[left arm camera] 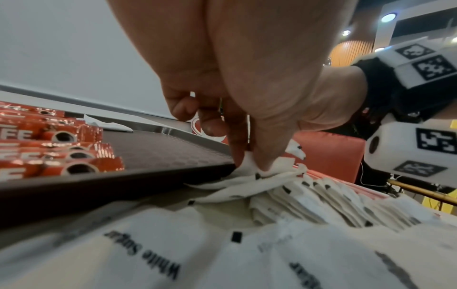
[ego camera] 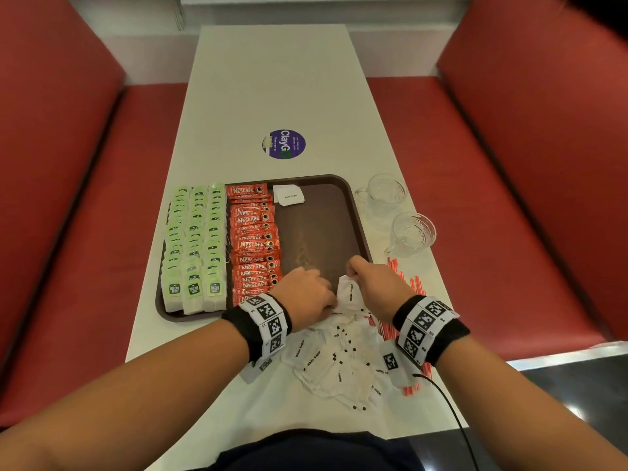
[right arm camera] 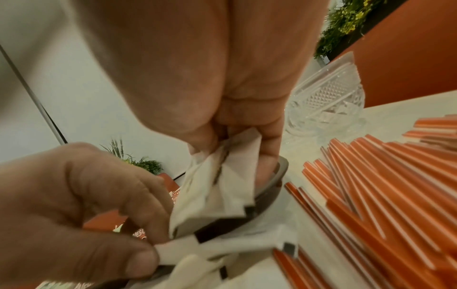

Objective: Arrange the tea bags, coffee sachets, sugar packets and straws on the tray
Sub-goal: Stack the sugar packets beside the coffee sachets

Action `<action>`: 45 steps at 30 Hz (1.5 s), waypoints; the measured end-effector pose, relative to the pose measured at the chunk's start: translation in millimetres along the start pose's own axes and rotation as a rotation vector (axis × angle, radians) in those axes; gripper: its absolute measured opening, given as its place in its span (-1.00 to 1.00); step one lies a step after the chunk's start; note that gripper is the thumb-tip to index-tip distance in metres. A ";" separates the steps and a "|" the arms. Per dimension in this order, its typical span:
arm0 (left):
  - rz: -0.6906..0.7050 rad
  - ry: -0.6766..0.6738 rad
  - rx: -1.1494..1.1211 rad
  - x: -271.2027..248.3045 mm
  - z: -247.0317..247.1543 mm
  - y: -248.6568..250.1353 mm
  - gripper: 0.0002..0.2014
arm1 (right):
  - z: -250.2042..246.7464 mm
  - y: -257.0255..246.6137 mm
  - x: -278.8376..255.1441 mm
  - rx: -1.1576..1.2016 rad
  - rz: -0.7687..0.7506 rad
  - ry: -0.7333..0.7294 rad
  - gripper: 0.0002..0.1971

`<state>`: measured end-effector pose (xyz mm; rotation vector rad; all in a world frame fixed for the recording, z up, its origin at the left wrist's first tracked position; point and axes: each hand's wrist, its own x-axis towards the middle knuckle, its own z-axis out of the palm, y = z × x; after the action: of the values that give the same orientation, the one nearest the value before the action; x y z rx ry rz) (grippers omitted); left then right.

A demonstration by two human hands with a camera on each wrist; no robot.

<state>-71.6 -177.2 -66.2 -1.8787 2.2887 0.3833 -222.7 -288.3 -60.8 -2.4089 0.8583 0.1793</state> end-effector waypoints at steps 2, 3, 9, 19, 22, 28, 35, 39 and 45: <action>-0.034 0.021 -0.057 -0.6 -1.7 -0.2 -0.70 | -1.0 -1.1 0.1 0.033 0.013 -0.007 -0.77; -0.050 0.035 -0.111 -1.3 -3.4 -1.8 -0.71 | -1.7 -1.8 0.1 0.050 0.012 -0.005 -0.71; -0.166 0.143 -0.459 -14.8 -14.5 -23.9 -0.96 | -4.1 -0.9 7.4 0.054 -0.031 0.044 -0.56; -0.245 0.195 -0.628 -28.0 -23.8 -70.0 -0.75 | -9.6 -9.2 26.6 0.216 -0.091 0.048 -0.75; -0.272 0.215 -0.631 -28.1 -28.9 -73.0 -0.85 | -10.8 -12.6 36.7 0.245 -0.122 0.071 -0.76; -0.307 0.240 -0.606 -23.3 -43.7 -77.4 -0.91 | -15.6 -21.6 62.0 0.326 -0.138 0.035 -0.82; -0.343 0.373 -0.725 -3.6 -52.0 -102.2 -0.83 | -22.8 -25.7 94.6 0.210 -0.184 0.078 -0.81; -0.489 0.343 -0.717 17.0 -48.8 -125.7 -0.87 | -30.4 -25.8 114.2 0.225 -0.144 0.116 -0.87; -0.817 0.364 -0.695 59.9 -36.7 -176.0 -0.73 | -35.1 -14.6 149.6 0.224 0.026 0.074 -0.50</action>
<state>90.1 -275.9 -65.1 -3.2163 1.3754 0.8157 -98.4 -379.4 -70.3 -2.2079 0.8932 0.0033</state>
